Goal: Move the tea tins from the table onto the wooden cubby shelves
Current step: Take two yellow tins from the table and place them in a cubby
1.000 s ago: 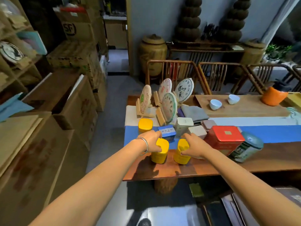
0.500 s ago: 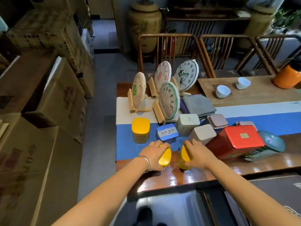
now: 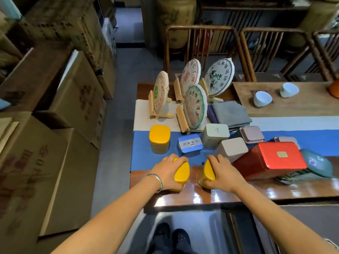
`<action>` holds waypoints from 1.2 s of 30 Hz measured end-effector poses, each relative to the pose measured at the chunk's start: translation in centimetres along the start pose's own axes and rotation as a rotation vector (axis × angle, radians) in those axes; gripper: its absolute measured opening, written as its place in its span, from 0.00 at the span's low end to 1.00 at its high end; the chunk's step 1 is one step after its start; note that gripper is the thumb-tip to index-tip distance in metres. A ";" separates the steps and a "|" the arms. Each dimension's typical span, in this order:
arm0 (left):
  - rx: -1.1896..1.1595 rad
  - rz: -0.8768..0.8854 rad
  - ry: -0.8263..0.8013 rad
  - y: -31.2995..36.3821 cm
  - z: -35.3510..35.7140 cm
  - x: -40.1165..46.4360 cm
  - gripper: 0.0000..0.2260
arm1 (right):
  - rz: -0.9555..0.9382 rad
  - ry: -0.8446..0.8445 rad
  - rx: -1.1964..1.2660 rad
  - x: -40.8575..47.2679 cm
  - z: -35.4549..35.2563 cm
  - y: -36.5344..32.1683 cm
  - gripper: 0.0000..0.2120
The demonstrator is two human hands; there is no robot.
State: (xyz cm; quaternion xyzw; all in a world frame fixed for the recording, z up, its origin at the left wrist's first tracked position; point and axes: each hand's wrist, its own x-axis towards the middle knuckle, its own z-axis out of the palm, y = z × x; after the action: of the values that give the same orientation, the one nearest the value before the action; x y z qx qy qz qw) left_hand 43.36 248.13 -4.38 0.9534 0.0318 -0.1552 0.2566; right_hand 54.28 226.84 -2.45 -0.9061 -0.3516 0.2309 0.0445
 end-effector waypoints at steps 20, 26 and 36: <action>-0.130 -0.490 0.413 -3.4 -8.8 -18.5 0.41 | -0.667 -0.059 0.056 2.4 -8.2 -16.9 0.40; -0.160 -0.674 0.548 -3.7 -8.6 -30.6 0.41 | -0.914 -0.106 0.013 -0.7 -7.3 -27.1 0.43; -0.252 -1.038 0.842 -2.5 -6.2 -56.1 0.46 | -1.302 -0.220 -0.100 -12.7 -3.8 -49.3 0.43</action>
State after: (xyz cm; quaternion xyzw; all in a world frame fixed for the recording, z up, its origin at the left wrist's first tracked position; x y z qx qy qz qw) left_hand -8.51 254.45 16.99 0.7566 0.6004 0.1311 0.2236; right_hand 17.36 255.76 17.82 -0.4805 -0.8404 0.2313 0.0966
